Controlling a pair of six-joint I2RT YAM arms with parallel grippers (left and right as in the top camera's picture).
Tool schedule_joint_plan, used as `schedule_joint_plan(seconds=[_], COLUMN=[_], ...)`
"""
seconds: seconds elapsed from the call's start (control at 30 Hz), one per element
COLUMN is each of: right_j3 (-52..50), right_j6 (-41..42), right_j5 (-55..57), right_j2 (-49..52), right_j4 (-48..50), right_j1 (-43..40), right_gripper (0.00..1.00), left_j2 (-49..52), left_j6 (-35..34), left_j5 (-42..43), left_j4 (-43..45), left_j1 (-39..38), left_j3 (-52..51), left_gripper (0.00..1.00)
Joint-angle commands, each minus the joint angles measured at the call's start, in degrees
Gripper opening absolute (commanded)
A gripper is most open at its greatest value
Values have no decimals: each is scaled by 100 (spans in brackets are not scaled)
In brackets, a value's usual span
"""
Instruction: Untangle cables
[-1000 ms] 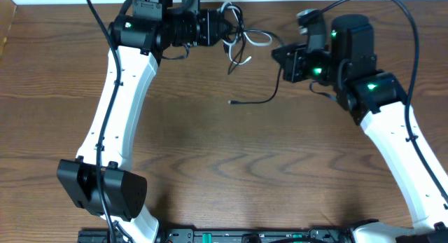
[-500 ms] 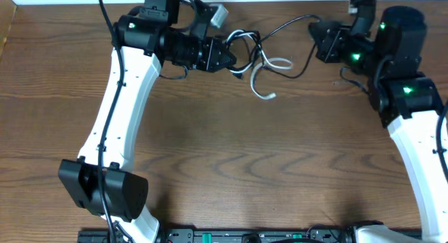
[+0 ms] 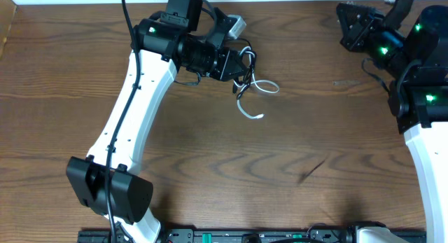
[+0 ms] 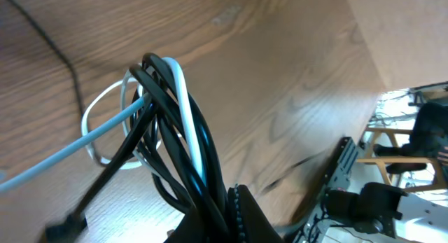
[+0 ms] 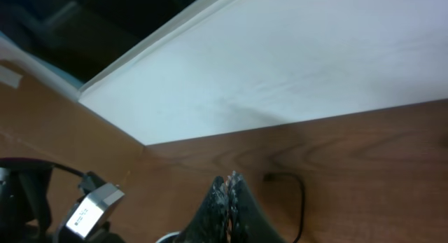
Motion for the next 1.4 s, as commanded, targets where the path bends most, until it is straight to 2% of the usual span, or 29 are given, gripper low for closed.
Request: schedule_joint_plan(seconds=[0.0,0.17,0.27,0.4,0.53,0.73,0.87,0.97,1.03,1.13,1.2,1.37], right_j3=[13,13,13,13,13,13,13,13,13,13,11,11], right_j6=[212,-35,-481,-1211,-1429,-1381,-1202,-761,-468,376,623,590], right_j5=[-179,-468,-470,-885,-1091,-1088,-1067,-737,-238,1193,2026,2216], right_j2=[-57,-37,42,409,824,1425,1762,2026,2173,2369,2511,2798], right_j4=[-15,-374,-1027,-1873,-1998,-1797,-1663,-1578,-1620,-2044,-2415,-2940], right_j1=[11,70,166,323,514,879,1036,1097,1104,1097,1067,903], right_gripper=[1,1,16,28,39,50,50,51,49,51,52,50], left_j2=[42,44,42,44,44,44,44,42,42,33,20,13], left_j6=[-11,-140,-136,-57,-55,-334,-579,-793,-831,-848,-946,-1073], left_j5=[459,459,461,654,1117,1165,1165,1167,1213,1207,1207,1108], left_j4=[-17,13,33,109,356,428,535,664,726,798,881,979], left_j1=[-133,-179,-179,-179,-179,-179,-179,-179,-179,-151,-74,197], left_j3=[-26,-26,-26,-26,-26,-26,-26,-26,-24,-11,-9,-9], left_gripper=[7,7,8,7,8,7,7,7,8,7,7,7])
